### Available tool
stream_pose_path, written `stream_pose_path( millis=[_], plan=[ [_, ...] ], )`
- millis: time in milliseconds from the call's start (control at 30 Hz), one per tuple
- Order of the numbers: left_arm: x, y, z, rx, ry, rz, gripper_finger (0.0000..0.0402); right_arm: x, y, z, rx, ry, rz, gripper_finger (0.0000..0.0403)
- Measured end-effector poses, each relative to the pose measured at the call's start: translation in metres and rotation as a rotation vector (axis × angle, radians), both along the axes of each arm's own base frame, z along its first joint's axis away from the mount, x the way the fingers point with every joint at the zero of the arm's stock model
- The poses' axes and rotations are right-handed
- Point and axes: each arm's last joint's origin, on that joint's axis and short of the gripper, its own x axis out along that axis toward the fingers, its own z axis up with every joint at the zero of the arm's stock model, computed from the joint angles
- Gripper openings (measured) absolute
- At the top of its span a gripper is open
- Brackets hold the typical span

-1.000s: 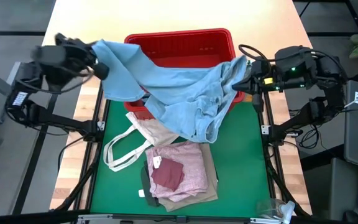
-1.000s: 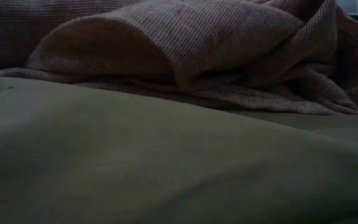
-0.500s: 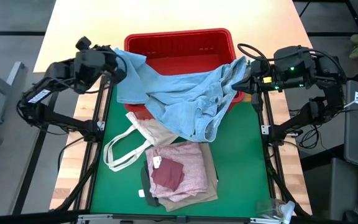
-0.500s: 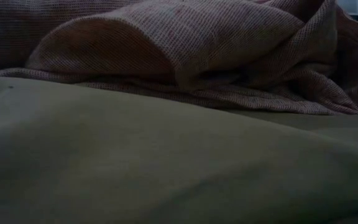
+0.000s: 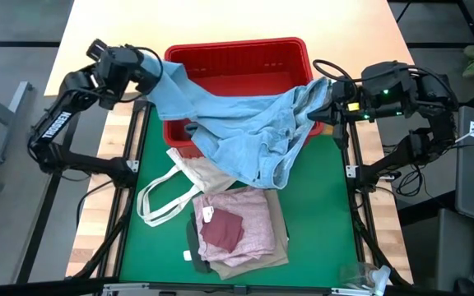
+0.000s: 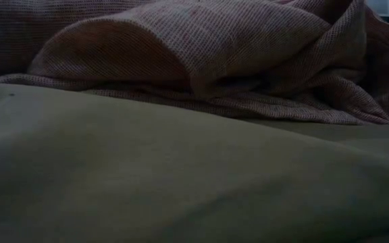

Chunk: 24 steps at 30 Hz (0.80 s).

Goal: Fold laundry
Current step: Fold the blue jeans

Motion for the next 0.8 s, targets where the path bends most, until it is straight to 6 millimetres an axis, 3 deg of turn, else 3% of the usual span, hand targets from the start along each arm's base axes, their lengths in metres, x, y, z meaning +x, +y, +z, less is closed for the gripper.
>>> stream_pose_path(
  millis=[400,567,800],
  plan=[
    [-0.030,-0.008,-0.033,-0.569,-0.135,-0.069,0.0159,-0.001,0.000,-0.001,0.001,0.016,0.001,0.0000],
    [-0.034,-0.005,-0.035,-0.566,-0.167,-0.023,0.0159,-0.001,0.000,-0.002,0.001,0.020,0.000,0.0000],
    [-0.051,0.016,-0.037,-0.517,-0.223,0.217,0.0159,-0.001,0.000,-0.002,0.002,0.022,0.001,0.0000]
  ],
)
